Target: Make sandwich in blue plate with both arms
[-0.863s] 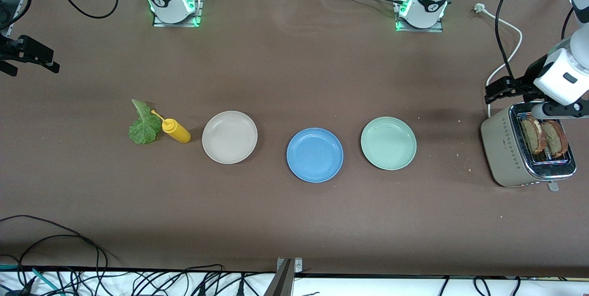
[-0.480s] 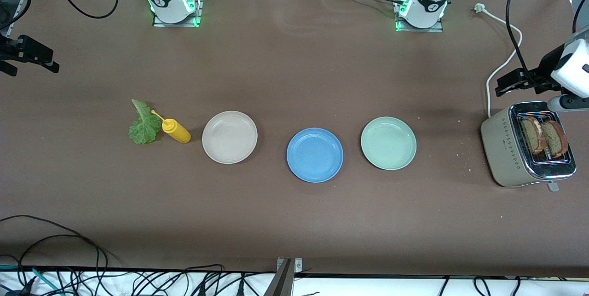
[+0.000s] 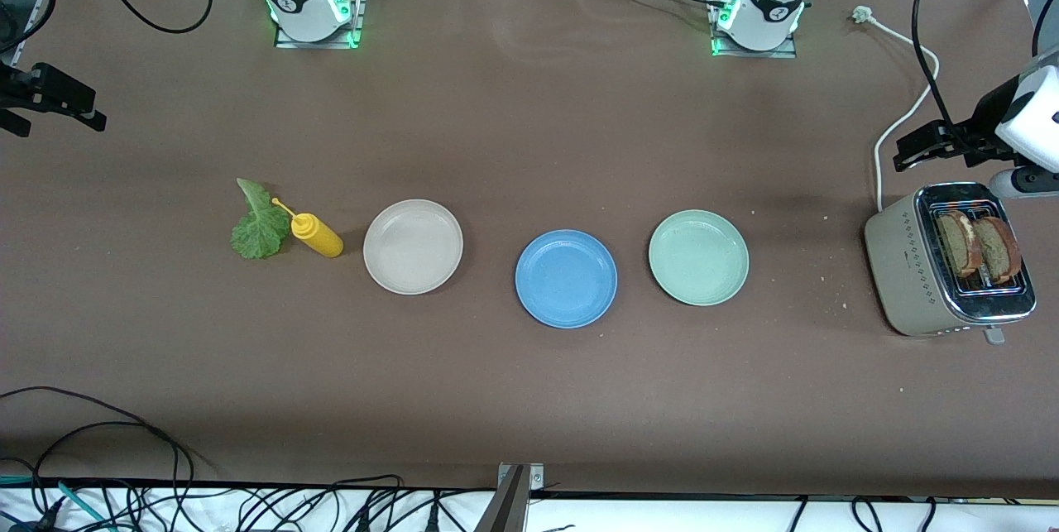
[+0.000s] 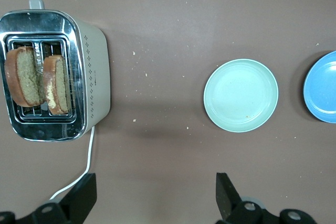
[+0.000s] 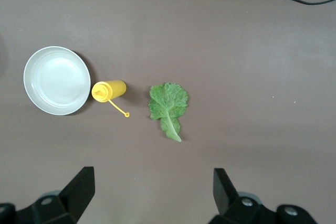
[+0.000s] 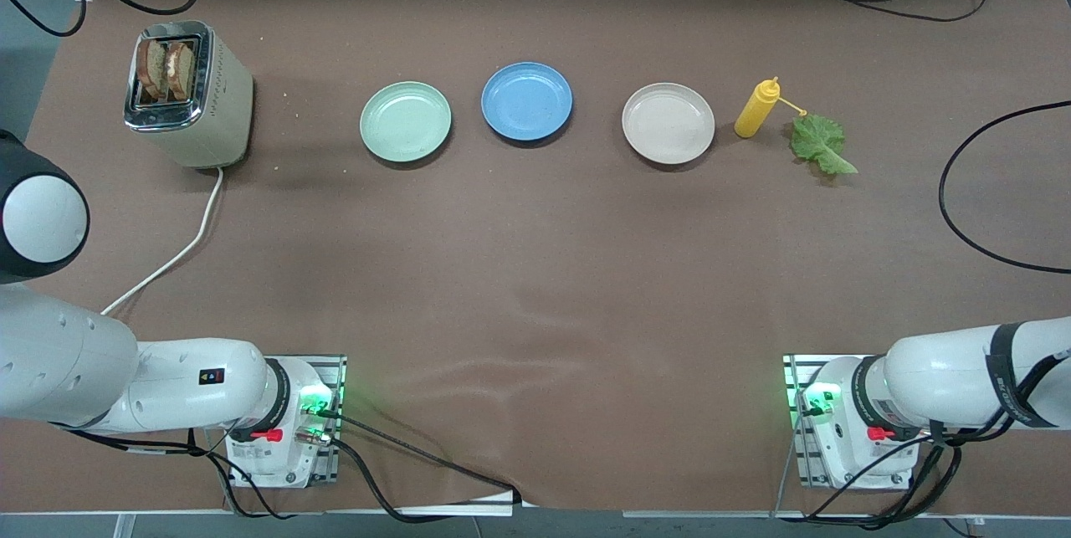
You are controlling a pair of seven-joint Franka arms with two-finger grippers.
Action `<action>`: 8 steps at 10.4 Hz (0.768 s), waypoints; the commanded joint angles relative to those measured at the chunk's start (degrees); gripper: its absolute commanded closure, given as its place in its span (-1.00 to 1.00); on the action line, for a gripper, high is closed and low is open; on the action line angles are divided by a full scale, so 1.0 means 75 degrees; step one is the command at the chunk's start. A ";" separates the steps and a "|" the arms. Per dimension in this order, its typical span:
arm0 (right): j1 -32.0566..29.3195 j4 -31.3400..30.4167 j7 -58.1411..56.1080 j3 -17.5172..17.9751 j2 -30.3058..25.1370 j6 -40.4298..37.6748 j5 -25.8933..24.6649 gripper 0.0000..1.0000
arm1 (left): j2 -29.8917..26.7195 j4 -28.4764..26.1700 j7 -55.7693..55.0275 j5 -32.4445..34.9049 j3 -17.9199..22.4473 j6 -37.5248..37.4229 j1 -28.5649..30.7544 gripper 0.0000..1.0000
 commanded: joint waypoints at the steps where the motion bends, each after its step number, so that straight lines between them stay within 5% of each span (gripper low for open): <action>1: -0.0047 0.0115 0.0052 0.0035 -0.0031 -0.0083 0.0024 -1.00 | -0.0080 0.0069 -0.0043 0.0217 -0.0109 -0.0139 0.0054 -1.00; 8: -0.0047 0.0115 0.0041 0.0024 -0.0031 -0.0118 0.0024 -1.00 | -0.0068 0.0069 -0.0031 0.0206 -0.0075 -0.0021 0.0054 -1.00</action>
